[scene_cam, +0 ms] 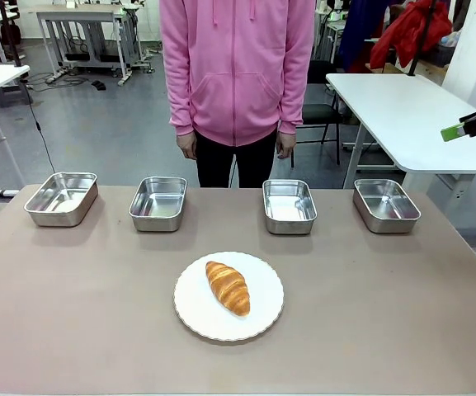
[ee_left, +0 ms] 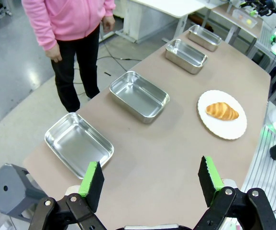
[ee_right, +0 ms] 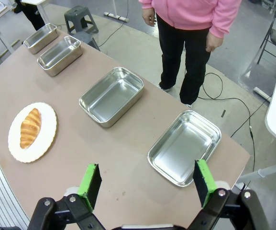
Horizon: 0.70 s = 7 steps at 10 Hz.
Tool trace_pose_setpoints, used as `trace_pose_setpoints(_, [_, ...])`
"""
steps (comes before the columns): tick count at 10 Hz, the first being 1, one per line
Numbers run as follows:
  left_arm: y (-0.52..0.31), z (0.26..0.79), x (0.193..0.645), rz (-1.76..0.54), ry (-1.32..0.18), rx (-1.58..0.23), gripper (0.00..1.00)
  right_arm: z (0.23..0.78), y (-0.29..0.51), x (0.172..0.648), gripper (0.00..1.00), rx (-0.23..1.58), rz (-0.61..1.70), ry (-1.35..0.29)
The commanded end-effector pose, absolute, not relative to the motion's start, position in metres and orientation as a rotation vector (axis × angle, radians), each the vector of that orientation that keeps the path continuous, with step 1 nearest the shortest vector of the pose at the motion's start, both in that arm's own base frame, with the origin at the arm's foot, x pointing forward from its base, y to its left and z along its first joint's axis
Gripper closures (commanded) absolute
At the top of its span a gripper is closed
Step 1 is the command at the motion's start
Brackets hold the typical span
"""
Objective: Place the bread in the container.
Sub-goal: Place the Butter Roll into the Airtight Container indicated by the human.
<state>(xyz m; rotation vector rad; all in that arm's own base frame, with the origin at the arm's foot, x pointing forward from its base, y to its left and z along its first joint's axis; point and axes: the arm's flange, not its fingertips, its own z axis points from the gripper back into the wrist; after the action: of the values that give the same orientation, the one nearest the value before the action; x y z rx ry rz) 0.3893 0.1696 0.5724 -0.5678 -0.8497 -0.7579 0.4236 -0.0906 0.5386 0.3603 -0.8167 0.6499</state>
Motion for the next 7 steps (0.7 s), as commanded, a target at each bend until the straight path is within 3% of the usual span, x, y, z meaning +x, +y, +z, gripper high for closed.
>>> trace_pose_setpoints(1, [0.1715, 0.5742, 0.3896, -0.764, -0.855, -0.564, 0.0, 0.5389, -0.0903, 0.4248, 0.0, 0.37, 0.659, -0.83])
trace_pose_setpoints(7, [0.1715, 0.5742, 0.3896, -0.764, -0.855, -0.564, 0.0, 0.5389, -0.0903, 0.4248, 0.0, 0.37, 0.659, -0.83])
